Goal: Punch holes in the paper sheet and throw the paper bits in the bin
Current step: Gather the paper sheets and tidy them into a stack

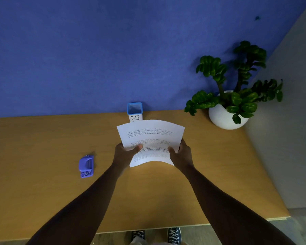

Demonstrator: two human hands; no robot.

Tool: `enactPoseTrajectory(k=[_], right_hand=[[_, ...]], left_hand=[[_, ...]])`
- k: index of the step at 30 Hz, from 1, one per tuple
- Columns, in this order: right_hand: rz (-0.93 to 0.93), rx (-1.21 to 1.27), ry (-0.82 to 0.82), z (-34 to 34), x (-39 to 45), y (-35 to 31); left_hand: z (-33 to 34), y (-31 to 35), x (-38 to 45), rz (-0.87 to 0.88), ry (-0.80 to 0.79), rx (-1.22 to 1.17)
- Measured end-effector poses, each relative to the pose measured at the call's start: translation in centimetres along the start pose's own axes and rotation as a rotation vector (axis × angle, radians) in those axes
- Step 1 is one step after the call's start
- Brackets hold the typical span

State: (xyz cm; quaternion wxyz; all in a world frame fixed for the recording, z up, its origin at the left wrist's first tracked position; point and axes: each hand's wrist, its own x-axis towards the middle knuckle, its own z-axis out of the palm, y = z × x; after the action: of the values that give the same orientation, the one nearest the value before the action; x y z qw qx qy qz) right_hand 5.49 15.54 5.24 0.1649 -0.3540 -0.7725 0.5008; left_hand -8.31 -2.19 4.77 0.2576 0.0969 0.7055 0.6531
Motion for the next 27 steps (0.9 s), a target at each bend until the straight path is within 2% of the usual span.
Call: enactPoseTrajectory(k=[5, 9, 17, 24, 27], right_hand=[[0.024, -0.051, -0.037, -0.3, -0.3, 0.9], [0.043, -0.01, -0.049, -0.8, 0.0, 0.5], [0.072, 0.212, -0.054, -2.7, 0.6, -0.9], [0.115, 0.545, -0.081, -3.4, 1.3, -1.8], [0.128, 0.689, -0.12, -3.3, 1.4, -2.4]], left_hand=[[-0.7, -1.3, -0.3, -0.039, -0.055, 0.168], [-1.1, -1.2, -0.4, 0.003, -0.045, 0.197], [-2.9, -0.9, -0.4, 0.01, 0.012, 0.063], [-3.4, -1.1, 0.2, -0.029, 0.204, -0.08], [-3.2, -1.0, 0.3, -0.066, 0.196, -0.2]])
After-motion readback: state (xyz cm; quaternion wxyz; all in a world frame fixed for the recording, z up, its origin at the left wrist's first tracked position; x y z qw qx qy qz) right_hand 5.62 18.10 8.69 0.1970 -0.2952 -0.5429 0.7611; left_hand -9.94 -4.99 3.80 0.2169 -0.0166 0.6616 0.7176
